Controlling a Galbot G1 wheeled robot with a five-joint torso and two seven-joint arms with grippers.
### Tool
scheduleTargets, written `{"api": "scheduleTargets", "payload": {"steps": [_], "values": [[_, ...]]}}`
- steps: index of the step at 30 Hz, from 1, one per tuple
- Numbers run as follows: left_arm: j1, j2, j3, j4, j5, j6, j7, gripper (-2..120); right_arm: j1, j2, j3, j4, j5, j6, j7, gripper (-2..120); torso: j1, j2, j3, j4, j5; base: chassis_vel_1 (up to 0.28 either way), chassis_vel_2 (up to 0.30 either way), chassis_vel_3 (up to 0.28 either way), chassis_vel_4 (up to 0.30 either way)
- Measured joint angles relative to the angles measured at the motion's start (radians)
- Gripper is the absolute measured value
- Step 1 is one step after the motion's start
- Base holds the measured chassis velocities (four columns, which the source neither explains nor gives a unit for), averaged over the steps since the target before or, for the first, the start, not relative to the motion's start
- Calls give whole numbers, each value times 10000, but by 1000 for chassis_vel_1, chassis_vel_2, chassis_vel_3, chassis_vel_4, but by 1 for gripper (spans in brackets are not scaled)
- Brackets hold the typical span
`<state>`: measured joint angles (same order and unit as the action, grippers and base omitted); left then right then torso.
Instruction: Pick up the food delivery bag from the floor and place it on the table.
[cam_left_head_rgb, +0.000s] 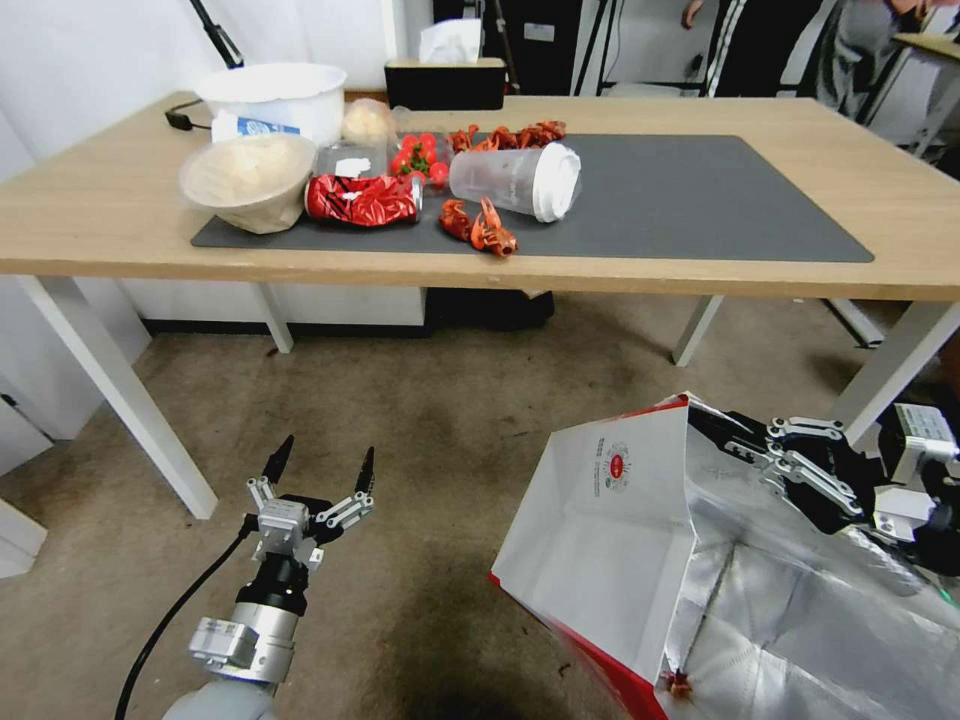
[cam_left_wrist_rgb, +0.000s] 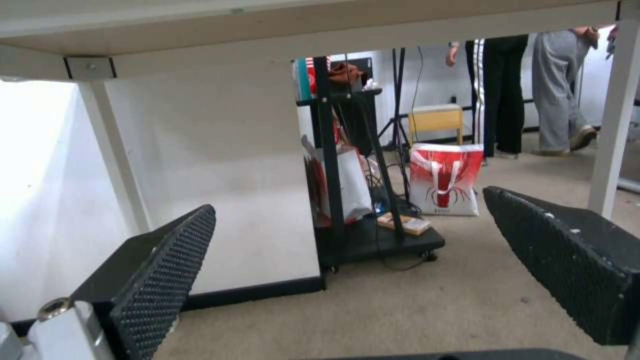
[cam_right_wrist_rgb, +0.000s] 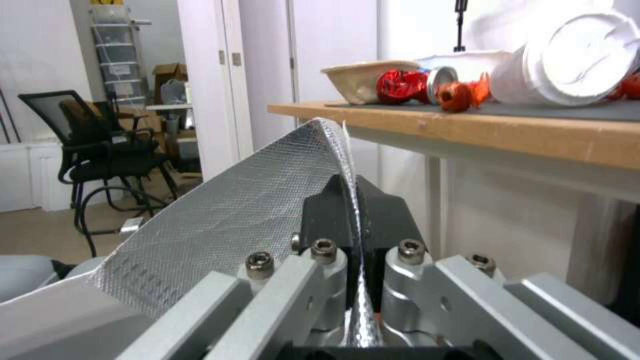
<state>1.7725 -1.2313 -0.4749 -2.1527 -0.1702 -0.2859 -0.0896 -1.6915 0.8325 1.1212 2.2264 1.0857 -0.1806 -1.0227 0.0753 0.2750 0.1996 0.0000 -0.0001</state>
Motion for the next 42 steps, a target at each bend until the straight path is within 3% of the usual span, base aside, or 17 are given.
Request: {"api": "scheduleTargets", "payload": {"steps": [42], "values": [[243,-101,-2,-273,226,80,-66,100,-239,323,-86,333,-92,49,-129,0,516,1639,1124,0,1,0,0,0,0]]}}
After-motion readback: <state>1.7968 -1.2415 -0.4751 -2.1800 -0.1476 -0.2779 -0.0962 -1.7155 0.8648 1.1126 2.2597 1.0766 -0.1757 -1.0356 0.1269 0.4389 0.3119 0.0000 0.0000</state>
